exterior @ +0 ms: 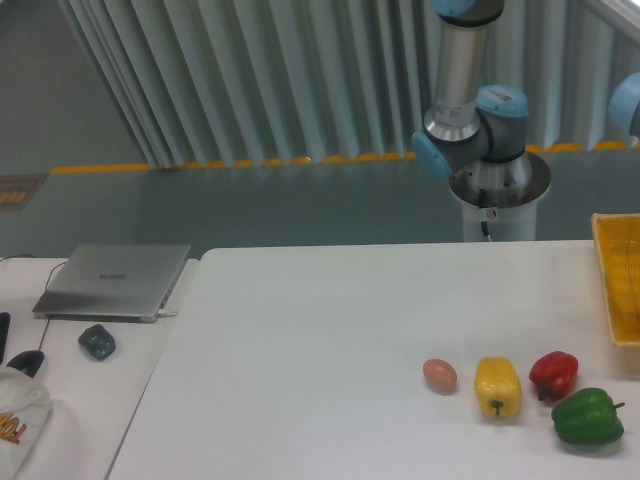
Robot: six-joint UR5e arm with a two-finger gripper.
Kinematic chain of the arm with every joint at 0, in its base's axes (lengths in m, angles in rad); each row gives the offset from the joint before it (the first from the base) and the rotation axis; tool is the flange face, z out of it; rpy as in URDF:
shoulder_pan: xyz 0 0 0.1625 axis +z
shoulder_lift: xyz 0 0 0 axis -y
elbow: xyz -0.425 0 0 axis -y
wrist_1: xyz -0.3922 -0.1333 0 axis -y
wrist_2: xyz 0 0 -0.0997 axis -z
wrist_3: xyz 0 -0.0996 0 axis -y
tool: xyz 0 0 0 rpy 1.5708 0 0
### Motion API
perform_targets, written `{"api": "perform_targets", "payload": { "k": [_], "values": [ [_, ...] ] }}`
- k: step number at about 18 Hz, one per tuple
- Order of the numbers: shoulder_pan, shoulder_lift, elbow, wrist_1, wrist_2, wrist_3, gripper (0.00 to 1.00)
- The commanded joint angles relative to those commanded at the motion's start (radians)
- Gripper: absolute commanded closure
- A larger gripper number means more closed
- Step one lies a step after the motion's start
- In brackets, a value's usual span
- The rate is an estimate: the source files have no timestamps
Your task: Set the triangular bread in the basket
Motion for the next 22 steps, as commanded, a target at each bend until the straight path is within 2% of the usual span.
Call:
{"api": "perform_targets", "payload": {
  "k": [1, 2, 3, 7, 11, 14, 16, 22],
  "values": [
    [0.005, -0.002, 0.000, 0.012, -0.002, 0.003, 0.59],
    [0.003, -0.009, 0.000, 0.017, -0.003, 0.003, 0.12],
    [0.002, -0.012, -0.002, 0.019, -0.008, -0.007, 0.00],
    [0.002, -0.005, 0.003, 0.019, -0.015, -0.050, 0.00],
    [0.002, 0.000, 0.009, 0.017, -0.118, -0.053, 0.00],
    [-0.006, 0.009, 0.012, 0.017, -0.126, -0.096, 0.00],
    [-0.038, 0.012, 0.015, 0.017, -0.141, -0.203, 0.00],
    [-0.172, 0.026, 0.032, 0.019, -0.150, -0.417, 0.00]
  ]
}}
